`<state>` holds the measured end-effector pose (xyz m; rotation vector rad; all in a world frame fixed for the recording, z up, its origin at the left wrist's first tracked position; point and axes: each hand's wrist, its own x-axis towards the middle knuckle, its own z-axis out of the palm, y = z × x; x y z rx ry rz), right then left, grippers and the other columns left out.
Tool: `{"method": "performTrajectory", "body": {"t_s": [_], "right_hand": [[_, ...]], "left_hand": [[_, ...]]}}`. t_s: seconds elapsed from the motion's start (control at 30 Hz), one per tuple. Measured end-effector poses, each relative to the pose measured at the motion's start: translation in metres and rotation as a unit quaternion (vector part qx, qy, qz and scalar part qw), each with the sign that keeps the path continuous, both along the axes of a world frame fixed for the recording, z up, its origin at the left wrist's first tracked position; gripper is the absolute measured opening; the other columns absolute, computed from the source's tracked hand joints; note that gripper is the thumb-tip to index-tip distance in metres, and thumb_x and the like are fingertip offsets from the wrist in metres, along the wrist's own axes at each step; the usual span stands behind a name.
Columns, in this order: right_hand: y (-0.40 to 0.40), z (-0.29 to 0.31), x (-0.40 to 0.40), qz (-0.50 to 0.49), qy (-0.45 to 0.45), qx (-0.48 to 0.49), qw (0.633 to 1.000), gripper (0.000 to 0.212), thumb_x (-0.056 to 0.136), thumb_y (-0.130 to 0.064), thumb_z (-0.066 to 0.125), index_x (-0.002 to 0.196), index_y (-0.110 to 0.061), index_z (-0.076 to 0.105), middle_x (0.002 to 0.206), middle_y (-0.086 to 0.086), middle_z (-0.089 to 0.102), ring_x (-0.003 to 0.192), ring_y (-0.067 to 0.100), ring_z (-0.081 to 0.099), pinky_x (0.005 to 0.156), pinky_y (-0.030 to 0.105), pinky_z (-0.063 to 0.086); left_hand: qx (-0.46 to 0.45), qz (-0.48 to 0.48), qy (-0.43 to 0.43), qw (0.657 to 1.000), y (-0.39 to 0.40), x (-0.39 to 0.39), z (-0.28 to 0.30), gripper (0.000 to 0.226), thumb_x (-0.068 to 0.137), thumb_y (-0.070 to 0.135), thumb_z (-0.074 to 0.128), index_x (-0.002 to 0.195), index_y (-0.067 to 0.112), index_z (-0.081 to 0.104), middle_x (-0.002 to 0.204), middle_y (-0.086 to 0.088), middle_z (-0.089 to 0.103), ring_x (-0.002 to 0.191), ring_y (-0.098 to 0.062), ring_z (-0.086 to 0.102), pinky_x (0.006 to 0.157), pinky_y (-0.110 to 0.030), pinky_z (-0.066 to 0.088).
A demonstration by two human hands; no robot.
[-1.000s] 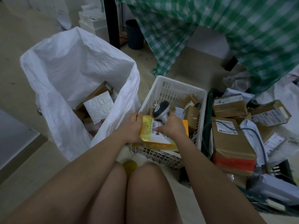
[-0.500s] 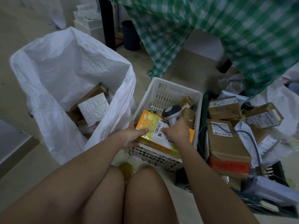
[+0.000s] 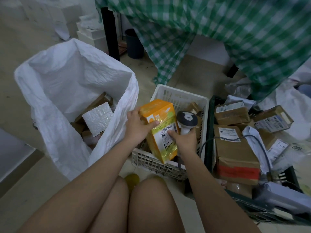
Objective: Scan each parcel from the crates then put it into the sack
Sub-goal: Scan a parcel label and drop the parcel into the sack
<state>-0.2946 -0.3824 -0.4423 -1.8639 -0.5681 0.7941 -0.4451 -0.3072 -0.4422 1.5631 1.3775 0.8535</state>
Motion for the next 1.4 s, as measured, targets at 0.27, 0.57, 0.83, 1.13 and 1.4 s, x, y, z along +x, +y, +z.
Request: {"method": "performTrajectory", "body": {"t_s": [0.27,0.57,0.83,1.13,1.4], "right_hand": [[-0.002,-0.015,0.009,-0.028,0.047,0.034,0.998,0.077,0.068,-0.022,0.087,0.134,-0.013,0.047,0.125,0.005,0.060,0.111,0.023,0.058,0.094,0.043,0.049],[-0.014,-0.004,0.030,0.045,0.051,0.055,0.996,0.028,0.089,-0.032,0.067,0.112,-0.023,0.055,0.097,-0.006,0.065,0.093,0.015,0.063,0.082,0.038,0.054],[-0.081,0.019,0.040,0.194,0.041,0.059,0.978,0.024,0.089,-0.009,0.065,0.107,-0.024,0.059,0.092,-0.009,0.063,0.082,0.007,0.059,0.068,0.023,0.050],[-0.109,0.014,0.038,0.232,-0.024,0.036,0.972,0.032,0.081,-0.020,0.075,0.106,-0.033,0.061,0.106,-0.008,0.067,0.106,0.014,0.062,0.091,0.036,0.052],[-0.109,0.013,0.035,0.255,-0.018,0.054,0.965,0.031,0.084,-0.019,0.072,0.103,-0.039,0.058,0.098,-0.024,0.061,0.097,0.002,0.059,0.085,0.024,0.048]], "left_hand": [[-0.066,-0.079,-0.073,0.992,-0.002,0.004,0.001,0.068,0.074,0.044,0.076,0.125,0.035,0.033,0.136,0.000,0.035,0.124,-0.019,0.043,0.089,-0.025,0.046],[-0.099,-0.049,-0.118,0.987,0.000,-0.005,0.002,0.060,0.081,0.033,0.073,0.123,0.029,0.031,0.122,0.003,0.043,0.115,-0.020,0.050,0.093,-0.039,0.052],[-0.110,-0.038,-0.118,0.986,-0.011,-0.020,0.007,0.060,0.082,0.038,0.073,0.124,0.030,0.031,0.134,-0.005,0.044,0.119,-0.021,0.054,0.098,-0.041,0.050],[-0.120,-0.018,-0.138,0.983,-0.015,-0.022,0.010,0.050,0.088,0.026,0.067,0.122,0.027,0.031,0.135,-0.006,0.043,0.108,-0.013,0.055,0.078,-0.023,0.051],[-0.132,-0.026,-0.150,0.980,-0.012,-0.022,0.009,0.047,0.089,0.026,0.066,0.121,0.028,0.032,0.140,-0.006,0.042,0.115,-0.014,0.053,0.093,-0.033,0.049]]}}
